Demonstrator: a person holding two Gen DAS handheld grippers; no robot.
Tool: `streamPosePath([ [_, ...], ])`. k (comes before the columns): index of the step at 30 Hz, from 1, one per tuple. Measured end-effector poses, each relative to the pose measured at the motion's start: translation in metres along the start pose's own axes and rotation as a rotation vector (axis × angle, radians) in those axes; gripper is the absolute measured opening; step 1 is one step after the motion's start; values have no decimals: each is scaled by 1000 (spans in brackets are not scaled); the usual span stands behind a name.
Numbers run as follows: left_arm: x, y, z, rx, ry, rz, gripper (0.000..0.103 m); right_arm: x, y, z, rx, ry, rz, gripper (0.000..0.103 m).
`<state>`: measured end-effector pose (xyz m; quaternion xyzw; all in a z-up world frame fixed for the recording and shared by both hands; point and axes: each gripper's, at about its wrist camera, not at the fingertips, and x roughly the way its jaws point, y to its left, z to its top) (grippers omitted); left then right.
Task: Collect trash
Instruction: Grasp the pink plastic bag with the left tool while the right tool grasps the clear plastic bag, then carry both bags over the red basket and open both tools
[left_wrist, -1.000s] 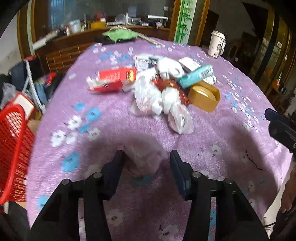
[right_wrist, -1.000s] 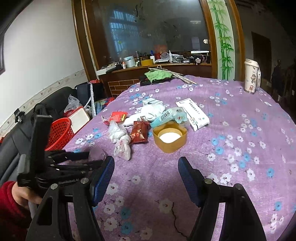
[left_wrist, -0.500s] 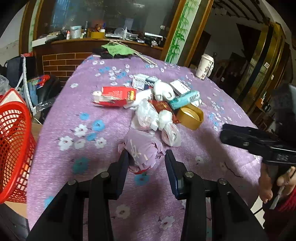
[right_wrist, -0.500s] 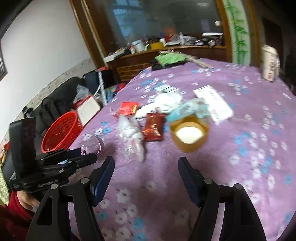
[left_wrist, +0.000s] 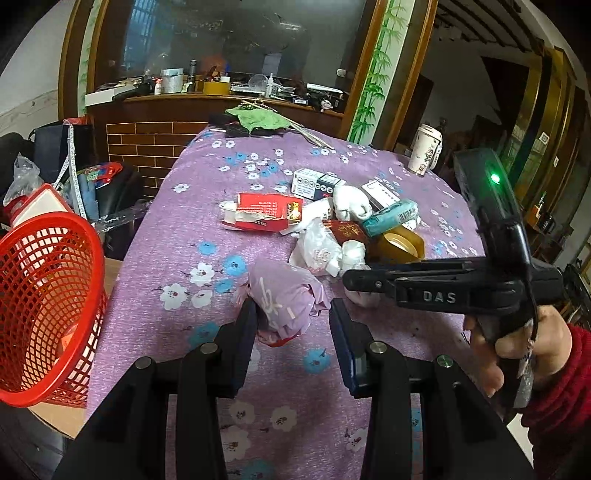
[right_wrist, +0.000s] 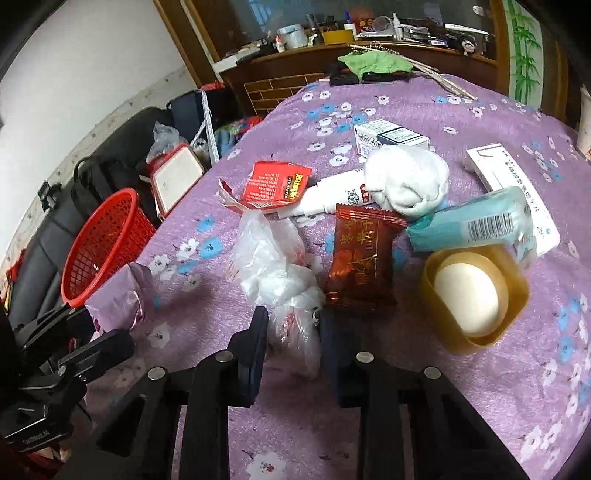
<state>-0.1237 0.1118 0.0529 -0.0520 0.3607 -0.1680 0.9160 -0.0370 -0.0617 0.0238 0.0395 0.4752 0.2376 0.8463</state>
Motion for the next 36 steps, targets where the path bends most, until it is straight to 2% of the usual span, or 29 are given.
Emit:
streamPosePath([
  [8,-4,-3,1,10,-12,-1,39,-41,7,-19,-25,-101,-20,27],
  [15,-10,-15,3,36,-24,5,39,-53,-4,-32,26,-99,4,27],
  [20,-24,-12,8,35,-54,27,39,-62,6,-23,4,-121,22,27],
  [24,-45,6,16,10,-101,82,39,-64,27,-8,-40,-130,47,27],
  [29,-75,47,26,-35,-158,184,39,-53,65,15,-98,-118,105,27],
  [36,-93,117,22,-130,-165,294,39,-24,140,45,-212,-93,169,27],
])
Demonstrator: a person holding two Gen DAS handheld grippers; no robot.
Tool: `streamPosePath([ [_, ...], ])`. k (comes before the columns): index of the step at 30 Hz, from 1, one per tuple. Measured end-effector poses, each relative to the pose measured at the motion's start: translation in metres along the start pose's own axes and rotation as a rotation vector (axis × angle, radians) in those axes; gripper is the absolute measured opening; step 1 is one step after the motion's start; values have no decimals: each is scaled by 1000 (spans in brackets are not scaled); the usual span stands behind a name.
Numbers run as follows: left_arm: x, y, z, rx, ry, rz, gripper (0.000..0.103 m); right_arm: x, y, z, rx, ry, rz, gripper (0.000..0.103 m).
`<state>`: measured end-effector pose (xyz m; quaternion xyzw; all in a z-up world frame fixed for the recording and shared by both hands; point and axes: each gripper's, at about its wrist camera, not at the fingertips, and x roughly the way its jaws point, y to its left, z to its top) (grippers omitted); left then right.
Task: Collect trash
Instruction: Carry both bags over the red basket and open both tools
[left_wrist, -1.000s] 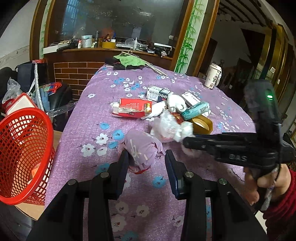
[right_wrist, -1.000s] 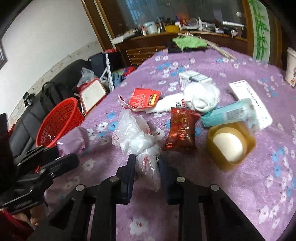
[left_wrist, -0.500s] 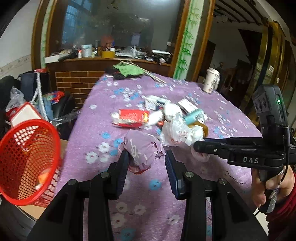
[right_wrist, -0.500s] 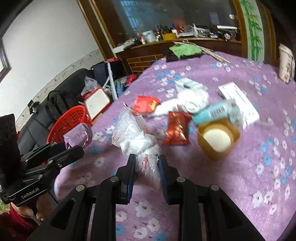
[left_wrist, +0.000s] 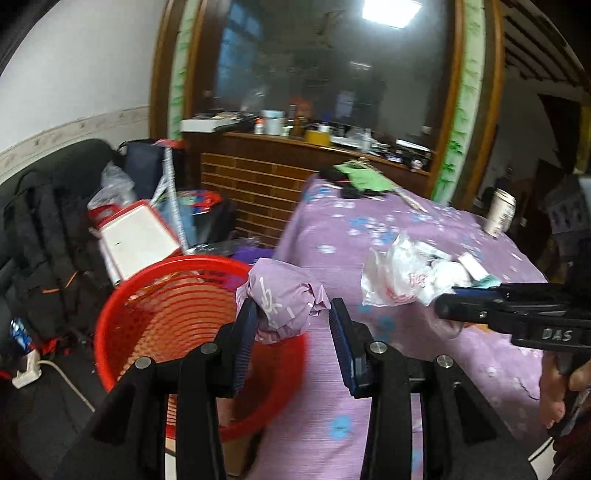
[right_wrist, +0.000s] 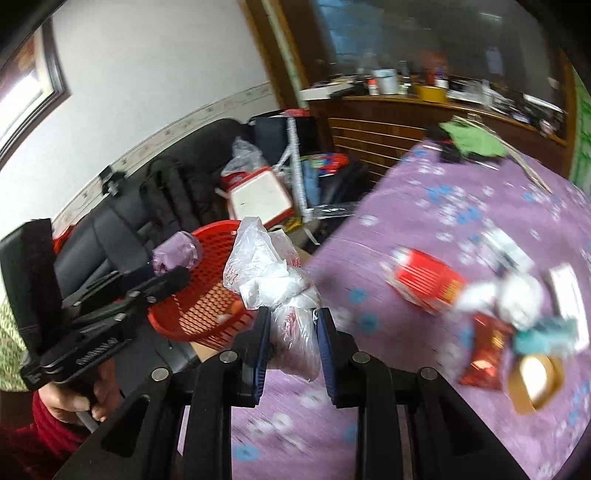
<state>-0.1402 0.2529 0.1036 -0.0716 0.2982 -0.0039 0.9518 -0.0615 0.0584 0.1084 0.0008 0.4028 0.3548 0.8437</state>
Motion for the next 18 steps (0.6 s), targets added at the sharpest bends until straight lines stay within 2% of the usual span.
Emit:
streamPosePath([
  [8,11,49,-1,-48,0,93,41,58,46,29,-63,50,43,27],
  [9,11,53,-2,-53,0,102,43,65,48,32,-62,56,44,29],
  [10,12,57,-2,-60,4,103,54,76,51,35,-63,66,47,29],
  [11,13,61,-2,-71,9,107,70,82,53,37,-65,72,47,29],
  [12,14,63,-3,-84,5,111,75,90,55,39,-66,73,45,33],
  [13,12,66,-4,-92,-2,110,77,94,55,40,-65,74,51,41],
  [14,12,67,-4,-98,-4,111,77,97,55,41,-60,75,63,43],
  [18,11,69,-2,-108,-7,103,77,86,51,38,-58,51,64,43],
])
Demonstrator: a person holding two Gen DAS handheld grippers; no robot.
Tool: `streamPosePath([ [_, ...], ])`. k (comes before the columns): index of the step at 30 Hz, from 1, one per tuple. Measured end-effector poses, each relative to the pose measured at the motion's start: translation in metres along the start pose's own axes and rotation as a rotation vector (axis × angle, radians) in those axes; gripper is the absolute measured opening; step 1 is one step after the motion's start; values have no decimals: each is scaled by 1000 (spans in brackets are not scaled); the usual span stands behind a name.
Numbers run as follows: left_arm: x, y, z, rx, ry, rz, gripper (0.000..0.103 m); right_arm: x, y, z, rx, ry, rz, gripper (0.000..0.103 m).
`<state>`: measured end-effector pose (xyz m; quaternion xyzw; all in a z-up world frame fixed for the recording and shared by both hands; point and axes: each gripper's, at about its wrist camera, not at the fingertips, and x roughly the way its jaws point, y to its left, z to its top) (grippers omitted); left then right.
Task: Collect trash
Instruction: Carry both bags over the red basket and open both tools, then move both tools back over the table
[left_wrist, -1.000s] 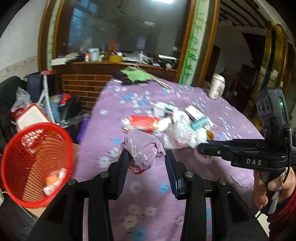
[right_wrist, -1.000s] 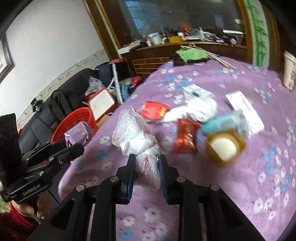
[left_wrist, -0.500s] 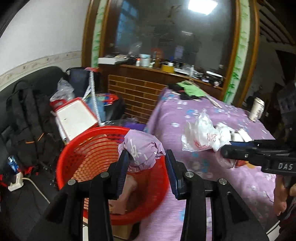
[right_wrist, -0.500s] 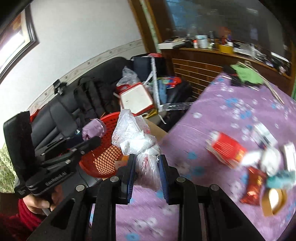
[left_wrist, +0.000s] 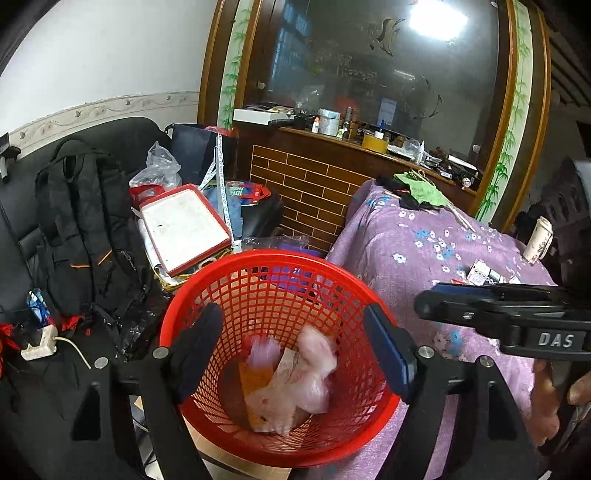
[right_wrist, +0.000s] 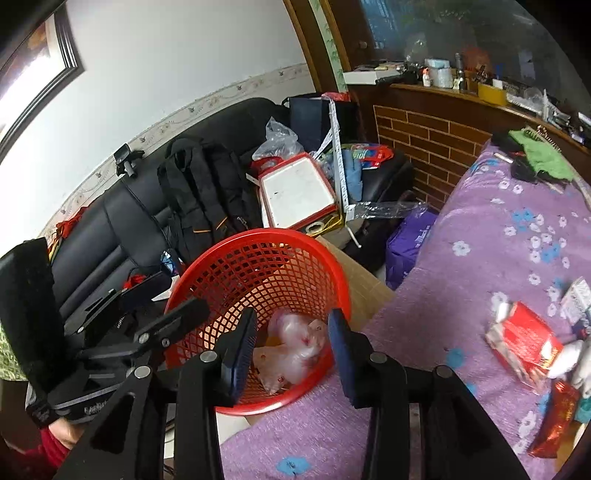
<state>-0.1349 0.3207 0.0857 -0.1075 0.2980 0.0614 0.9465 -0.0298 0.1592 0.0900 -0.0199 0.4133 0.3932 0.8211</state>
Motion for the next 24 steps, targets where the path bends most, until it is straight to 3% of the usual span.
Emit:
streamPosePath([
  [6,-10,-20,1,16,-19,-25,77,-42,-19,-17,28,-52,-34,56],
  [16,-22,-97,-10,144,-2,-115,78,-109,-68,-72,140,-105,-81,56],
  [24,-18,-177,-33,271,53,-220,78,-167,-126,-127,268,-155,-199,57],
])
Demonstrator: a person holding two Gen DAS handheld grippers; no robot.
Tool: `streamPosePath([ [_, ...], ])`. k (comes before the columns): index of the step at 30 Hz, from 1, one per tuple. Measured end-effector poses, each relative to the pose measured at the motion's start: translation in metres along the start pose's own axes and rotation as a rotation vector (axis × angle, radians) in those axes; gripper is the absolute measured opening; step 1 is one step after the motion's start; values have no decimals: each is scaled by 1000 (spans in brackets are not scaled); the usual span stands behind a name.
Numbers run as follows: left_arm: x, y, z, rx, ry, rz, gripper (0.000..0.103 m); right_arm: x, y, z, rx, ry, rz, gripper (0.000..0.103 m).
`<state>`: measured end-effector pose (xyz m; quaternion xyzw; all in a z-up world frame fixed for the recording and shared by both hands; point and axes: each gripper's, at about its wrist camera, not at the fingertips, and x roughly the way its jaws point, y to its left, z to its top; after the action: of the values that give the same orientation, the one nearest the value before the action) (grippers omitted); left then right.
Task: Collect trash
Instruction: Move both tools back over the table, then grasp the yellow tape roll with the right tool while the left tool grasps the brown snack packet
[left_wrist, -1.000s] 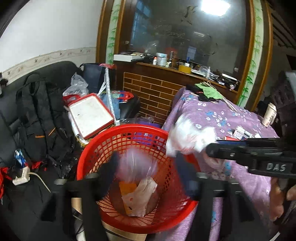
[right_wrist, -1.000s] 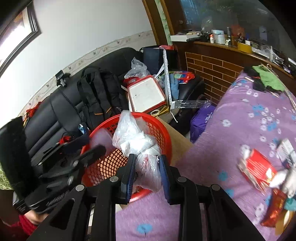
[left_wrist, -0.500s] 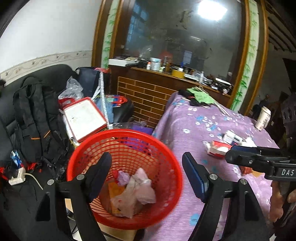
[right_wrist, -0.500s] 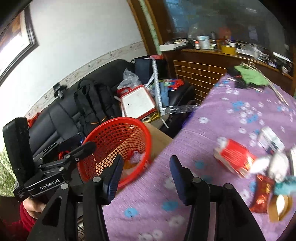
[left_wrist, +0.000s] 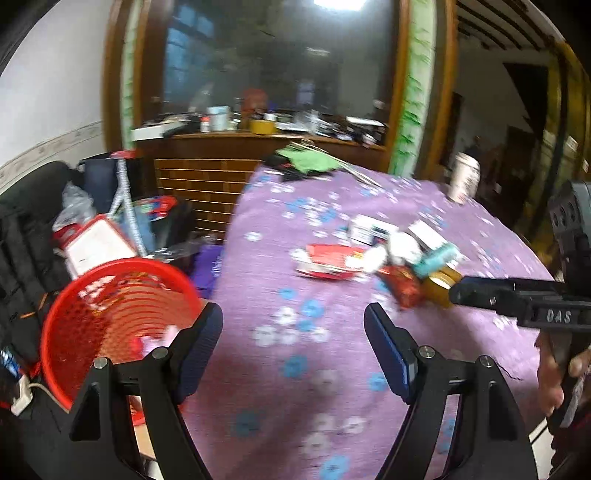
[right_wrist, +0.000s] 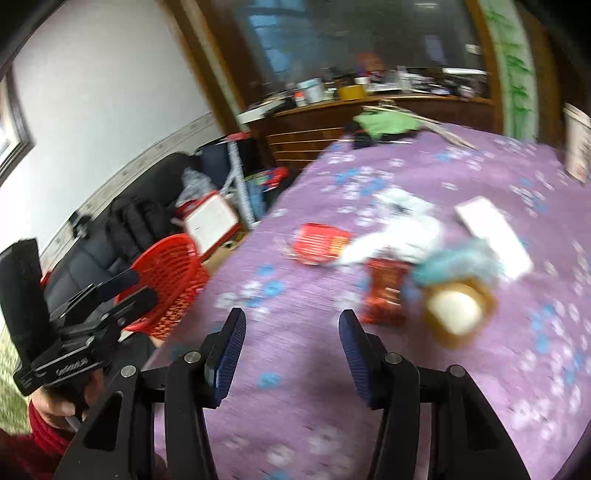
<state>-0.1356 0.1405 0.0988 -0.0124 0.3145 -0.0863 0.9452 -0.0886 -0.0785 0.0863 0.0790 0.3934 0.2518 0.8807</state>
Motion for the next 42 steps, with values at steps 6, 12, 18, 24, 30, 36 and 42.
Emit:
streamPosePath([
  [6,19,-51,-3,86,55,-81,78,-20,-52,-15,62,-4,-127,61],
  [12,34,-80,-2,125,112,-132,78,-12,-89,-19,100,36,-211,61],
  [18,39,-81,1,113,124,-141,78,15,-94,-8,43,75,-265,79],
  [24,49,-73,6,84,158,-145,78,44,-98,4,-41,97,-313,86],
  [30,59,-71,7,68,181,-143,79,51,-105,2,-33,110,-283,73],
  [36,74,-77,12,52,215,-151,79,23,-96,-16,-25,100,-243,71],
  [42,103,-92,23,-11,268,-183,79,-17,-93,-33,2,47,-229,68],
])
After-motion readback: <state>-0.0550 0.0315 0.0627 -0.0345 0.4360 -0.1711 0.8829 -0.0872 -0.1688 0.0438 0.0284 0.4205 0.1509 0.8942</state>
